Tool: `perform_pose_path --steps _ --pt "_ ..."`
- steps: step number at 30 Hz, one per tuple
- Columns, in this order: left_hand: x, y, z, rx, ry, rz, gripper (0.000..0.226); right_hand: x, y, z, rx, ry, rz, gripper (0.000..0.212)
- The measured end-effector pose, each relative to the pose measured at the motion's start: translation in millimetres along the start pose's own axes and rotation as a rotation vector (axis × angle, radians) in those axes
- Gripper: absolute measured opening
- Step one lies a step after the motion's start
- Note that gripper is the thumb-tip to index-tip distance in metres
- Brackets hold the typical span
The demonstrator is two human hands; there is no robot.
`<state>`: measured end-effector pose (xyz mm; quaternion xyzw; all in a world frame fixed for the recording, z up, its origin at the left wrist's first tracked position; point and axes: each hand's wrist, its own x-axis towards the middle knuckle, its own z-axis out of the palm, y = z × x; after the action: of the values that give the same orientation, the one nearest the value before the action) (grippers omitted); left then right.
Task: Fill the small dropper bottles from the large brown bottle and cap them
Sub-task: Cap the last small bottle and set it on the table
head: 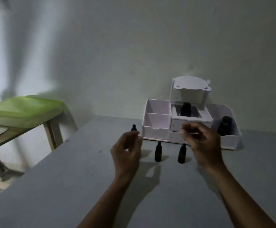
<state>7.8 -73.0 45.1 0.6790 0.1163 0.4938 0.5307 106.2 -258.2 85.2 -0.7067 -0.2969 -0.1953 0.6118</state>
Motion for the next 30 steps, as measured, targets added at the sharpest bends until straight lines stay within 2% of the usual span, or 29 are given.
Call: perform_pose_path --steps 2,4,9,11,18,24,27,30 --pt "19 -11 -20 0.032 0.047 -0.039 0.021 8 -12 29 0.036 -0.095 0.000 0.017" --pt "36 -28 -34 0.060 -0.005 -0.097 0.028 16 -20 57 0.053 -0.180 0.012 0.022" --pt "54 -63 -50 0.047 -0.331 -0.224 0.057 25 -19 115 -0.009 -0.377 0.063 0.042" --pt "55 -69 -49 0.033 -0.421 -0.241 0.064 25 -14 129 -0.063 -0.414 0.056 0.042" --pt "59 -76 -44 0.042 -0.510 -0.220 0.043 27 -3 146 -0.118 -0.320 0.004 0.034" --pt "58 -82 -46 0.051 -0.506 -0.229 0.042 26 2 147 -0.090 -0.321 0.033 0.052" --pt "59 -83 -48 0.036 -0.507 -0.226 0.041 27 5 144 -0.028 -0.343 0.020 0.040" --pt "60 -82 -48 0.042 -0.509 -0.202 0.043 26 8 145 -0.074 -0.313 -0.007 0.030"
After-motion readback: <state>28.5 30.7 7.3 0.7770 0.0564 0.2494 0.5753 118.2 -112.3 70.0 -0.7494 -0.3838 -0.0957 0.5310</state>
